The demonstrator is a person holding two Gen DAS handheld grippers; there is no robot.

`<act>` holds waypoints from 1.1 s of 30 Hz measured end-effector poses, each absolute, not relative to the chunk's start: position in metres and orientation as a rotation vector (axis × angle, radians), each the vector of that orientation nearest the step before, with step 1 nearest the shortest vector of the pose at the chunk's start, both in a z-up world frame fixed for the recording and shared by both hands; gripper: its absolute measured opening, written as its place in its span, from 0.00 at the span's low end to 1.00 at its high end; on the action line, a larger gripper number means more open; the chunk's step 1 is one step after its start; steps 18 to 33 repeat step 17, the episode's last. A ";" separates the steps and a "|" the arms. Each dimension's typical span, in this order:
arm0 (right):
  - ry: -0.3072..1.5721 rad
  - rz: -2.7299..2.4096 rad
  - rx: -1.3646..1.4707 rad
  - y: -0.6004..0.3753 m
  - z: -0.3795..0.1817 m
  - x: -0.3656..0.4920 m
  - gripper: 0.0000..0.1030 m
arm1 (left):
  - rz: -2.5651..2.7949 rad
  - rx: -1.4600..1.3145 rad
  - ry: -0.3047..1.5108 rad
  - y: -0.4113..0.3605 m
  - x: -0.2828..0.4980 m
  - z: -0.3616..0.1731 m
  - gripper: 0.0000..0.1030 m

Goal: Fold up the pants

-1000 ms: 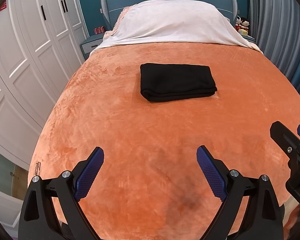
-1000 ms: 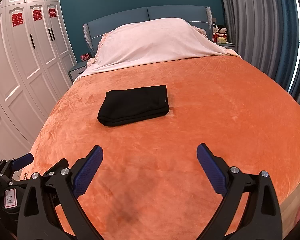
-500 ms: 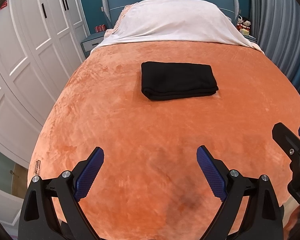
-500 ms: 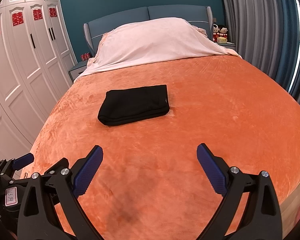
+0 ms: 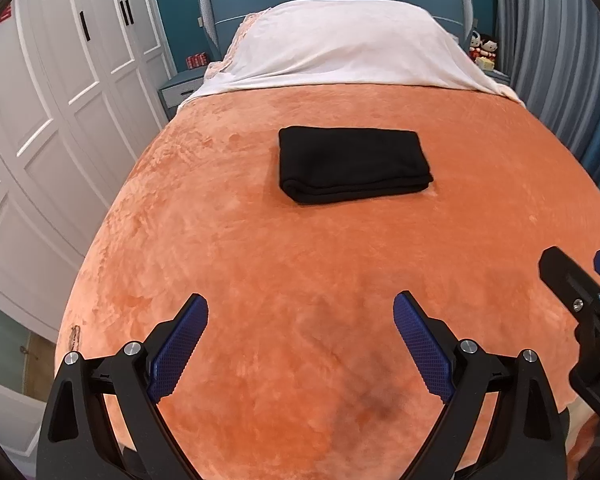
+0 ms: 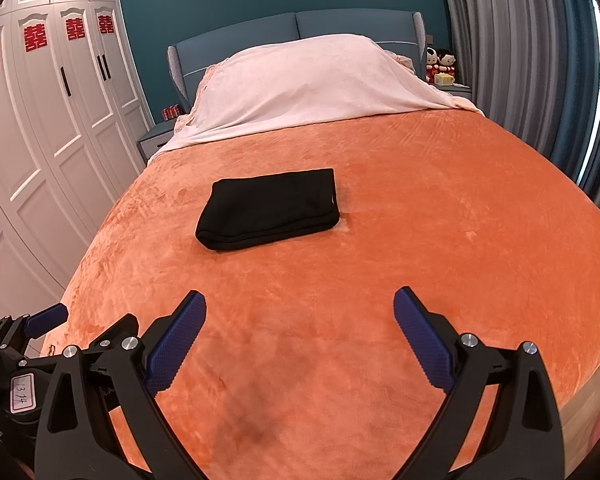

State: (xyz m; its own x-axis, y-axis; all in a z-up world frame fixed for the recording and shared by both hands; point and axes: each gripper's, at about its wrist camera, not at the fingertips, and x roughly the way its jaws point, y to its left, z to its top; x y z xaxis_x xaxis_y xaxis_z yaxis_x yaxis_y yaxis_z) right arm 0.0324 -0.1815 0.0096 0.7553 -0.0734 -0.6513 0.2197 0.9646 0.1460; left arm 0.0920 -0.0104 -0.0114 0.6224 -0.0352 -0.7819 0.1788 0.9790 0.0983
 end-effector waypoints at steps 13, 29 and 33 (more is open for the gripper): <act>0.706 -0.169 0.220 -0.180 0.006 0.028 0.90 | -0.046 0.211 0.862 -0.002 0.094 -0.018 0.89; 0.715 -0.169 0.215 -0.178 0.003 0.026 0.90 | -0.074 0.198 0.881 -0.001 0.094 -0.020 0.89; 0.715 -0.169 0.215 -0.178 0.003 0.026 0.90 | -0.074 0.198 0.881 -0.001 0.094 -0.020 0.89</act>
